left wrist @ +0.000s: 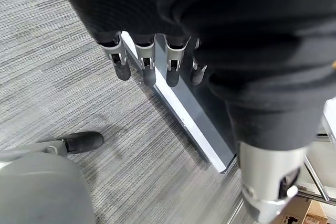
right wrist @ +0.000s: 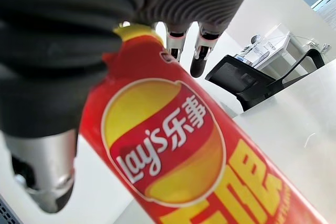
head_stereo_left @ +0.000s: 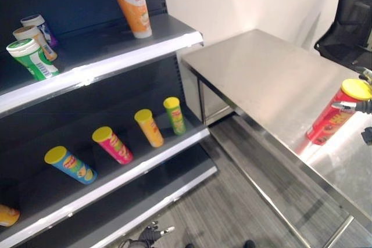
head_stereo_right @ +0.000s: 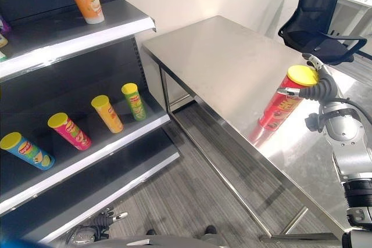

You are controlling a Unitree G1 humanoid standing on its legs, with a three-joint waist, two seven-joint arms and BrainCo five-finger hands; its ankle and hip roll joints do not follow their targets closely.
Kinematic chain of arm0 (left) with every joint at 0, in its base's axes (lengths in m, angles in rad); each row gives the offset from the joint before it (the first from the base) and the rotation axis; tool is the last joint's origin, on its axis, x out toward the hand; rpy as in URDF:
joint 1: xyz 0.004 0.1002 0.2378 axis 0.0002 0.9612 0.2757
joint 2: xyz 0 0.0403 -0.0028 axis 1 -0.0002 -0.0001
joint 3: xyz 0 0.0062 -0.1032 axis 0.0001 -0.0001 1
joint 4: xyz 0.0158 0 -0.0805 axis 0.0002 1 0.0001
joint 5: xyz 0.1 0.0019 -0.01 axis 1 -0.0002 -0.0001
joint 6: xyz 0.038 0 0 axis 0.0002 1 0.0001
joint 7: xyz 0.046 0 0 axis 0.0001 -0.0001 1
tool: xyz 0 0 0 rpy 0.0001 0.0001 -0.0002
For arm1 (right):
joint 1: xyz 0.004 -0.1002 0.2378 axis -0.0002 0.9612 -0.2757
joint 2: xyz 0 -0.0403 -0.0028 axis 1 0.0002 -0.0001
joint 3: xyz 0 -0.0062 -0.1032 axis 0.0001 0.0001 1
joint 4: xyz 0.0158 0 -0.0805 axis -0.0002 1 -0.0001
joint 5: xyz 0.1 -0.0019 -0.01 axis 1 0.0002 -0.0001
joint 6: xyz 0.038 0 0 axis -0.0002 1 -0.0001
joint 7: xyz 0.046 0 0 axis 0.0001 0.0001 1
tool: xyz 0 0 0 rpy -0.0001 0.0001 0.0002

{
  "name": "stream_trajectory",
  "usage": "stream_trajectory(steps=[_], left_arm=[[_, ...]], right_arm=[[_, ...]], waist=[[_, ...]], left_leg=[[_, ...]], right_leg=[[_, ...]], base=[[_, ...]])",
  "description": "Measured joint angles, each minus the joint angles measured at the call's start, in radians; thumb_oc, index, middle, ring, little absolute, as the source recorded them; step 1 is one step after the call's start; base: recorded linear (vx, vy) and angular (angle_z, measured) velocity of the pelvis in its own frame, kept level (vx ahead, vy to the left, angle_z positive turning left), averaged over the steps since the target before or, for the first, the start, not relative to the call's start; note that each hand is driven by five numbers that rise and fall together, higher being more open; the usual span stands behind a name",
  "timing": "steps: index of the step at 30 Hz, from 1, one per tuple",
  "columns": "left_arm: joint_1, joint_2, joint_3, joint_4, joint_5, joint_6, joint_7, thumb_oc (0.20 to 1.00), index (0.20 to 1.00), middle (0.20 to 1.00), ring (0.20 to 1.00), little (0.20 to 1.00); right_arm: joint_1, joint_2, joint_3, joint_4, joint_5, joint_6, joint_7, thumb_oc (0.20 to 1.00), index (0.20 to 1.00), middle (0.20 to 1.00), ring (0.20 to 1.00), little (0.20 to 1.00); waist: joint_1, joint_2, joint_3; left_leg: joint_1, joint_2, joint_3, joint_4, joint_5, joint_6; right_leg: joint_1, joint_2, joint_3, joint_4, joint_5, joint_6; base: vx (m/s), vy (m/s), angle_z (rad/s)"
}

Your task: Put the goods on the table back onto the shelves and tidy them up.

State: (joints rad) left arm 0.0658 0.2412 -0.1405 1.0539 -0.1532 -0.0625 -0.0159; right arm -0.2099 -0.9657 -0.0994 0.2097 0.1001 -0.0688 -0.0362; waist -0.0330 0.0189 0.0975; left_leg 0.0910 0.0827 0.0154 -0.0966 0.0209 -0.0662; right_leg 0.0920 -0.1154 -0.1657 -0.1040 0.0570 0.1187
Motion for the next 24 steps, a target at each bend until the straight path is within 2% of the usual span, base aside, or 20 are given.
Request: stream_trajectory(steps=[12, 20, 21, 22, 23, 24], left_arm=[[0.001, 0.0, -0.001, 0.0, -0.001, 0.0, -0.001, 1.0, 1.0, 1.0, 1.0, 1.0], [0.001, 0.001, -0.001, 0.0, -0.001, 0.001, -0.002, 1.0, 1.0, 1.0, 1.0, 1.0], [0.001, 0.001, -0.001, 0.0, -0.001, 0.001, -0.002, 1.0, 1.0, 1.0, 1.0, 1.0], [0.001, 0.001, -0.001, 0.0, -0.001, 0.001, -0.002, 1.0, 1.0, 1.0, 1.0, 1.0], [0.001, 0.001, -0.001, 0.0, -0.001, 0.001, -0.002, 1.0, 1.0, 1.0, 1.0, 1.0], [0.0, 0.001, -0.001, 0.0, -0.001, 0.001, -0.002, 1.0, 1.0, 1.0, 1.0, 1.0]], right_arm=[[-0.005, 0.0, 0.042, 0.007, 0.038, 0.003, 0.003, 1.0, 1.0, 1.0, 1.0, 1.0], [-0.031, -0.001, 0.069, 0.013, 0.058, 0.008, 0.005, 1.0, 1.0, 1.0, 1.0, 1.0], [-0.032, -0.002, 0.069, 0.013, 0.058, 0.012, 0.005, 0.953, 0.953, 0.953, 0.953, 0.953], [-0.033, -0.004, 0.069, 0.016, 0.057, 0.014, 0.005, 0.52, 0.52, 0.52, 0.52, 0.52], [-0.033, -0.01, 0.07, 0.024, 0.057, 0.015, 0.009, 0.209, 0.209, 0.209, 0.209, 0.209], [-0.034, -0.017, 0.07, 0.035, 0.056, 0.017, 0.013, 0.2, 0.2, 0.2, 0.2, 0.2]], waist=[[0.003, -0.018, -0.013], [0.003, -0.019, -0.015], [0.003, -0.019, -0.015], [0.003, -0.019, -0.015], [0.003, -0.019, -0.015], [0.003, -0.019, -0.015]], left_leg=[[-0.001, 0.002, 0.0, -0.001, 0.0, 0.0], [-0.001, 0.004, 0.0, -0.001, 0.0, 0.0], [-0.001, 0.004, 0.0, -0.001, 0.0, 0.0], [-0.001, 0.004, 0.0, -0.001, 0.0, 0.0], [-0.001, 0.004, -0.001, -0.001, 0.0, 0.0], [-0.002, 0.004, 0.0, -0.001, 0.0, 0.0]], right_leg=[[0.001, 0.002, -0.001, 0.0, 0.0, -0.001], [0.0, 0.004, -0.001, 0.0, 0.0, -0.001], [0.0, 0.004, -0.001, 0.0, 0.0, -0.001], [0.0, 0.004, -0.001, 0.0, 0.0, -0.001], [0.0, 0.004, -0.001, 0.0, 0.0, -0.001], [0.0, 0.004, -0.001, 0.0, 0.0, -0.001]], base=[[0.0, 0.0, 0.0], [0.0, 0.0, 0.0], [0.0, 0.0, 0.0], [0.0, 0.0, 0.0], [0.0, 0.0, 0.0], [0.0, 0.0, 0.0]])
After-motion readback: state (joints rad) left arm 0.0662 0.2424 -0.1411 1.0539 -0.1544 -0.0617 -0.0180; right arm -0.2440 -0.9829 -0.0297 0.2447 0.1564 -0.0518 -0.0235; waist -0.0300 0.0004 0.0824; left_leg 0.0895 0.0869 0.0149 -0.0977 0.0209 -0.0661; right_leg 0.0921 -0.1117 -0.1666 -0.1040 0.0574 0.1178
